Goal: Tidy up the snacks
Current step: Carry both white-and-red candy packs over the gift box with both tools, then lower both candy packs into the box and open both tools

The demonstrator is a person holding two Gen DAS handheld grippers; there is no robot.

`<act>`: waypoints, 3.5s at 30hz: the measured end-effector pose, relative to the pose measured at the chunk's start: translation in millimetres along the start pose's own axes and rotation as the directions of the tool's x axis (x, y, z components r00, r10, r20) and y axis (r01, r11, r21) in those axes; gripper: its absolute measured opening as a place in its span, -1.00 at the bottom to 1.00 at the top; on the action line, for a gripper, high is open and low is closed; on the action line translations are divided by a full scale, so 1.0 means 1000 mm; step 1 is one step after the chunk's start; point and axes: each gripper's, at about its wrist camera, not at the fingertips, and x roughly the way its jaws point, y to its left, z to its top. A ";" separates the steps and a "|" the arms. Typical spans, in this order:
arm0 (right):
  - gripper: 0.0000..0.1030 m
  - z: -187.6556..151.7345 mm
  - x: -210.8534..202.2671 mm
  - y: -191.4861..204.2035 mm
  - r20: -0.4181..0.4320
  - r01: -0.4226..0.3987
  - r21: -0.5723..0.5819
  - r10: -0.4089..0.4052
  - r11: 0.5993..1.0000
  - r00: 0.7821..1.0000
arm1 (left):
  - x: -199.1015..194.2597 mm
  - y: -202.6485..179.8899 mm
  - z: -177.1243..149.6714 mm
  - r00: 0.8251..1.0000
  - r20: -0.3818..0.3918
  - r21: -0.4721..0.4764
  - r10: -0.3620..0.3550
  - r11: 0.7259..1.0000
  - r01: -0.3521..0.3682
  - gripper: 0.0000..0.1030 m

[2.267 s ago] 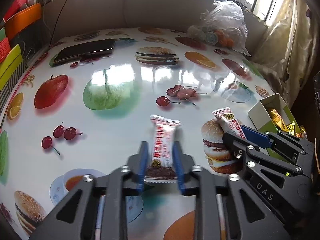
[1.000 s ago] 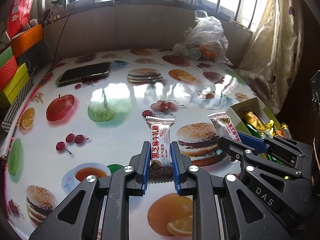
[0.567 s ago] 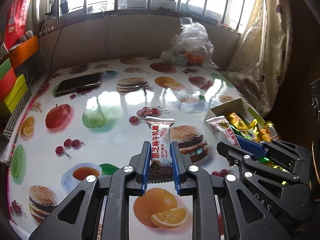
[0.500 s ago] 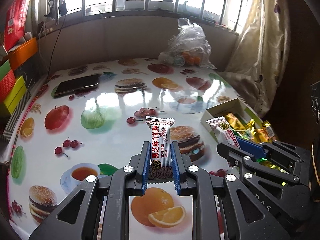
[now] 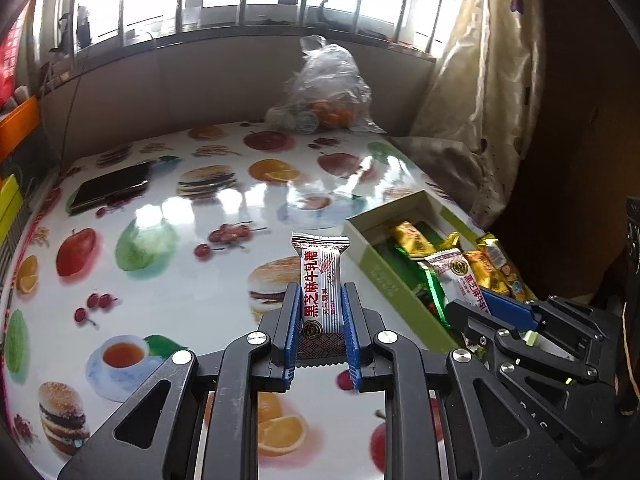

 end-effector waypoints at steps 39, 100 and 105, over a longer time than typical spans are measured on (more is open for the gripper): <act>-0.59 -0.046 -0.001 -0.086 -0.098 0.104 0.144 -0.090 0.984 0.991 | 0.097 -0.065 0.030 0.978 -0.151 0.035 -0.141 0.988 0.148 -0.60; 0.02 -0.059 -0.020 -0.082 0.029 0.102 0.194 -0.110 0.976 0.994 | 0.037 -0.064 0.011 0.998 -0.014 0.055 -0.058 0.997 0.059 -0.30; 0.04 -0.059 -0.024 -0.077 0.044 0.099 0.201 -0.110 0.975 0.993 | 0.023 -0.060 0.003 0.999 0.000 0.062 -0.041 0.997 0.040 -0.30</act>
